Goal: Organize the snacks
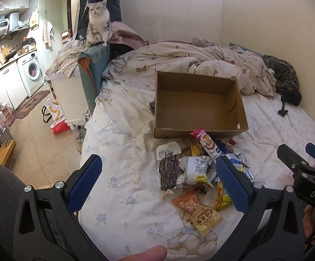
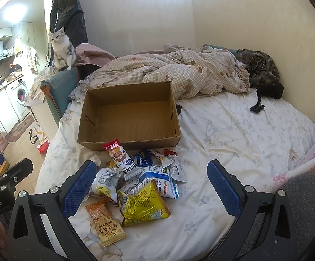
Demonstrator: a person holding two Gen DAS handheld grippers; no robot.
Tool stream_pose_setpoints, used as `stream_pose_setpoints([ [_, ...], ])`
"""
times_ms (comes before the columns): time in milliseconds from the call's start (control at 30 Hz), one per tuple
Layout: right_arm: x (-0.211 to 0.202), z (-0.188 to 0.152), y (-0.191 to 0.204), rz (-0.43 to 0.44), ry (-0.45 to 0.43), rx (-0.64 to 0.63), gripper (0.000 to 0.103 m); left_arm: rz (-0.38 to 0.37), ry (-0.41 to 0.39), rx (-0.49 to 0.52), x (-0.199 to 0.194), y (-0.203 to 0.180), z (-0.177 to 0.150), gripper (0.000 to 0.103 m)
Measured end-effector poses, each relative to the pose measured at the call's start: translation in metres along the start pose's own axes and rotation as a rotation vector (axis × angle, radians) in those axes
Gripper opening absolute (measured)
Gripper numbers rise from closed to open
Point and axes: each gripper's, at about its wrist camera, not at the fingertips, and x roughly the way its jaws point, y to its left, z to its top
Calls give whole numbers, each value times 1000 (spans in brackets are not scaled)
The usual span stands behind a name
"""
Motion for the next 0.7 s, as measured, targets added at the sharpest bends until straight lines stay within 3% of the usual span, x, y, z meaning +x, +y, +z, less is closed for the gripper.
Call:
stream_pose_setpoints([
  [300,2,-1,-5,11,14,30,103,25,30,-16,5,5,-2,103],
  [400,4,1,-12,15,28,68,103,53,76,-18,14,9,-2,103],
  [500,7,1,-24,20,51,129,103,73,224,-16,44,12,-11,103],
  [567,11,1,-32,22,79,170,103,52,409,-71,78,16,-27,103],
  [633,17,0,-40,23,107,216,103,30,529,-140,101,15,-42,103],
  [700,21,-2,-44,22,127,242,103,17,587,-199,115,10,-54,100],
])
